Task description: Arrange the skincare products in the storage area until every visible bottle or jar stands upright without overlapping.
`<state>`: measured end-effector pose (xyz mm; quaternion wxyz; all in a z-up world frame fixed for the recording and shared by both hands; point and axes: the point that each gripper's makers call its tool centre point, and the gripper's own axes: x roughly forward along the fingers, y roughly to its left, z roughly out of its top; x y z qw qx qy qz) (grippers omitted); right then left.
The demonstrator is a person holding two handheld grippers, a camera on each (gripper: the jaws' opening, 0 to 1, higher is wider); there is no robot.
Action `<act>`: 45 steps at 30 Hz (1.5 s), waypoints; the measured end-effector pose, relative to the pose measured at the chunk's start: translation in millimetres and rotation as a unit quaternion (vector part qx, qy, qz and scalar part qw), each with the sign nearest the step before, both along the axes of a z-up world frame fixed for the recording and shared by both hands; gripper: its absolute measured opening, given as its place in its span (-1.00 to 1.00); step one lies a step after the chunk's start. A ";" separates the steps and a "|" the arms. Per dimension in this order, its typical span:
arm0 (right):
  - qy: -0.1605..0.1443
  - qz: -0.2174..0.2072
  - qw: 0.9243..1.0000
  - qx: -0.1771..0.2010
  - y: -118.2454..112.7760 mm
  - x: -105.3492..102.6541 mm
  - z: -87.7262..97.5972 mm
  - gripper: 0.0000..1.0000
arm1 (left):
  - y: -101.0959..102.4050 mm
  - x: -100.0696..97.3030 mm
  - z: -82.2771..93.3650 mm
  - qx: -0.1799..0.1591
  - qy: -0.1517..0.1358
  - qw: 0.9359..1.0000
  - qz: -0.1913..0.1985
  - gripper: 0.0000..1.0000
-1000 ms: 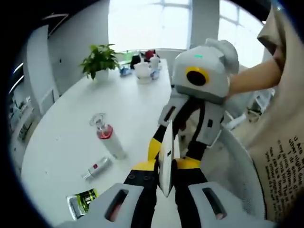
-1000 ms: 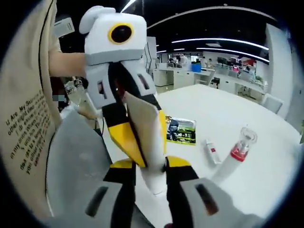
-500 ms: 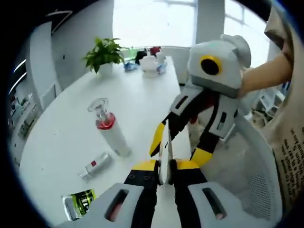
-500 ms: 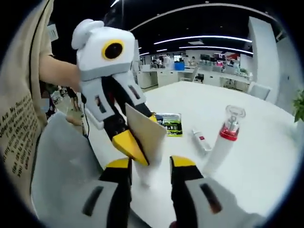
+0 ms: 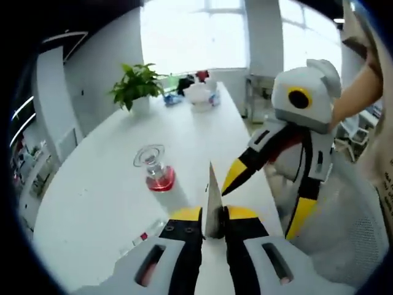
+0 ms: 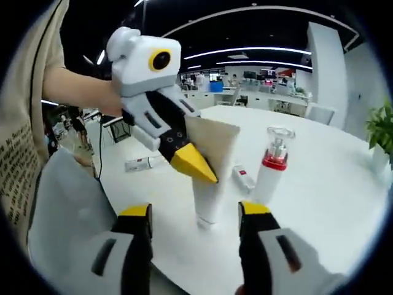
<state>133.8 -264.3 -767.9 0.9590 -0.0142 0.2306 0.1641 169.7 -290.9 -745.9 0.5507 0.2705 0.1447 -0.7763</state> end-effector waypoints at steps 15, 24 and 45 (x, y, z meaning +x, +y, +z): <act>0.018 -0.040 0.999 0.005 -16.8 -13.1 -10.2 0.41 | -28.2 40.5 2.5 -0.027 -0.023 0.999 0.009 -0.79; 0.026 -0.050 0.998 0.005 -15.8 -18.5 -12.9 0.41 | -35.2 55.4 3.9 -0.033 -0.035 0.999 0.009 -0.79; 0.018 -0.058 0.998 0.010 -9.3 -17.2 -0.5 0.41 | -31.1 60.9 2.2 -0.025 -0.045 0.999 0.008 -0.43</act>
